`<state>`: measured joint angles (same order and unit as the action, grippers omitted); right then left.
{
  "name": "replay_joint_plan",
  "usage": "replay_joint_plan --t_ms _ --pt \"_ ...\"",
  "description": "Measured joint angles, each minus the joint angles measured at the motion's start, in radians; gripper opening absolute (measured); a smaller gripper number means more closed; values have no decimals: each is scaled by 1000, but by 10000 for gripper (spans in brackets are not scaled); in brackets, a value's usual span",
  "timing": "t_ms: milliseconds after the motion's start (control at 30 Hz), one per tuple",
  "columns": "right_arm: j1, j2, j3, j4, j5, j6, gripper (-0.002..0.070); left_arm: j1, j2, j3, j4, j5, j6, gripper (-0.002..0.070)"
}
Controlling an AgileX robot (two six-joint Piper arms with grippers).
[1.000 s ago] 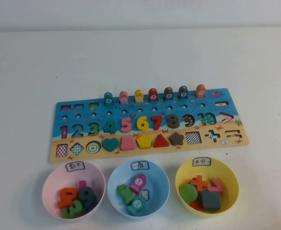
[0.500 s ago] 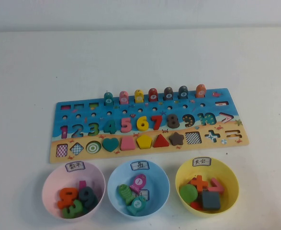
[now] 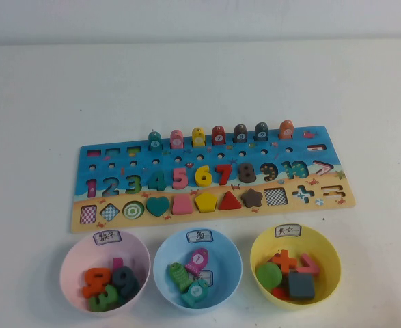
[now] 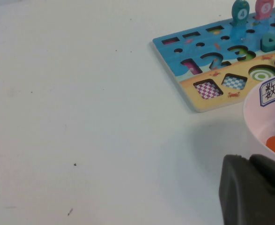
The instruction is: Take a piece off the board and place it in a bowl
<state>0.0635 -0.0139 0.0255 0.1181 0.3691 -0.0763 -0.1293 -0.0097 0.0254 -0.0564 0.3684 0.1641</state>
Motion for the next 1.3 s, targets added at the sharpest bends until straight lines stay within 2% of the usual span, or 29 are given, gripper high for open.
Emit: replay_joint_plan --t_ms 133,533,833,1033,1167,1300 --pt "0 0 0 54 -9 0 -17 0 0 0 0 0 0 -3" --pt "0 0 0 454 -195 0 -17 0 0 0 0 0 0 -3" --pt "0 0 0 619 -231 0 -17 0 0 0 0 0 0 -3" --pt "0 35 -30 680 -99 0 -17 0 0 0 0 0 0 -3" --pt "0 178 -100 681 -4 -9 -17 0 0 0 0 0 0 -3" --pt "0 363 -199 681 70 -90 -17 0 0 0 0 0 0 -3"
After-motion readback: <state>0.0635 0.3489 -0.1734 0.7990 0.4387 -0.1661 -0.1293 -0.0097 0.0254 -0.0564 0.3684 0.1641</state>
